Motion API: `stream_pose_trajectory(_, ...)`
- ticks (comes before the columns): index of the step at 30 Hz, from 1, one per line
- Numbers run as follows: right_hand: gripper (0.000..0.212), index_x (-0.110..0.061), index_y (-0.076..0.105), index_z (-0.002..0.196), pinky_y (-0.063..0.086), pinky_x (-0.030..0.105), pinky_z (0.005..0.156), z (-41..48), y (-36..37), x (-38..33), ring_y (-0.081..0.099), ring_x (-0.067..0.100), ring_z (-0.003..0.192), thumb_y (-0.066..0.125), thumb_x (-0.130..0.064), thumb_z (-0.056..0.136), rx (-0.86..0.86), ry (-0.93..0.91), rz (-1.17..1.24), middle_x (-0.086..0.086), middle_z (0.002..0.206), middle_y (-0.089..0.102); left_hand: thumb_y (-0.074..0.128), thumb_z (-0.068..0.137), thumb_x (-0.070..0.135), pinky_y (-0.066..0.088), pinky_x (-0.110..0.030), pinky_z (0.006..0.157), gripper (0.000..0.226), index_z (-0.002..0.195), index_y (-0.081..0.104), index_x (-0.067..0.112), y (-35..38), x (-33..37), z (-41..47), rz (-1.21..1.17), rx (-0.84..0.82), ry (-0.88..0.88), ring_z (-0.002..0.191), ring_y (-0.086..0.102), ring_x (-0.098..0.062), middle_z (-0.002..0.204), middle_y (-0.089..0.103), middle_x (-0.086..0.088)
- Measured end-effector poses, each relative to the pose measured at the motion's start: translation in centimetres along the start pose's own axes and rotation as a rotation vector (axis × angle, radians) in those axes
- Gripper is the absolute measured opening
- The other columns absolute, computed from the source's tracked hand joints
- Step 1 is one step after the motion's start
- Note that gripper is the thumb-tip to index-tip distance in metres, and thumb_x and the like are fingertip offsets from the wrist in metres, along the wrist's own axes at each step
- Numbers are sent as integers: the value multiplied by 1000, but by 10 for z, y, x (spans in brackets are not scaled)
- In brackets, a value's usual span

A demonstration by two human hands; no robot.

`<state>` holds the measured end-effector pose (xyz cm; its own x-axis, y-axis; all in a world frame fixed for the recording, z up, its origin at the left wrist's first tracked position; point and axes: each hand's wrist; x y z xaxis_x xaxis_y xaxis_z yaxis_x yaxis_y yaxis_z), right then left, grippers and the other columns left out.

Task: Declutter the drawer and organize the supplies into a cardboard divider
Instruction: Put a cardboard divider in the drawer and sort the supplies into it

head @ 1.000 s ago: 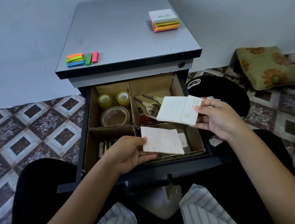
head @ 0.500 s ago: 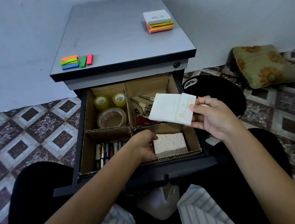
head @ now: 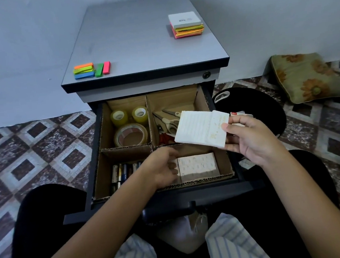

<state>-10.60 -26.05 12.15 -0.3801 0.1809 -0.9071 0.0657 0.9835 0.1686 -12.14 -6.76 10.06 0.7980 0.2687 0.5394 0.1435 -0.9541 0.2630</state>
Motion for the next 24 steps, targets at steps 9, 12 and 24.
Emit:
stream_pose_trajectory(9, 13, -9, 56, 89, 59, 30, 55, 3, 10, 14, 67, 14, 59, 52, 3, 91, -200, 177, -315, 7, 74, 69, 43, 98, 17, 48, -31, 85, 24, 115, 58, 17, -88, 30, -41, 509, 452, 782, 98, 58, -13, 117, 61, -6)
stream_pose_trajectory(12, 14, -9, 53, 87, 58, 31, 55, 9, 23, 31, 64, 19, 67, 50, 3, 92, -203, 242, -401, 11, 79, 66, 43, 97, 17, 40, -31, 89, 34, 130, 51, 13, -115, 39, -27, 801, 776, 904, 113, 51, -20, 129, 52, -11)
stream_pose_trajectory(24, 26, -4, 70, 79, 47, 30, 67, 28, 44, 73, 61, 25, 75, 52, -20, 89, -19, 144, -977, 9, 74, 65, 38, 99, 29, 31, -44, 108, 56, 150, 18, 14, -136, 31, 17, 936, 774, 681, 136, 32, -31, 152, 27, -13)
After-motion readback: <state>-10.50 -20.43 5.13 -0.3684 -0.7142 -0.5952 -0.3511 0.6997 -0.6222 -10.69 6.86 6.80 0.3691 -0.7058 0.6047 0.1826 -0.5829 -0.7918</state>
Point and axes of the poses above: each hand's wrist, its own z-axis towards the middle knuckle, its own y-axis out of the palm, x = y × z
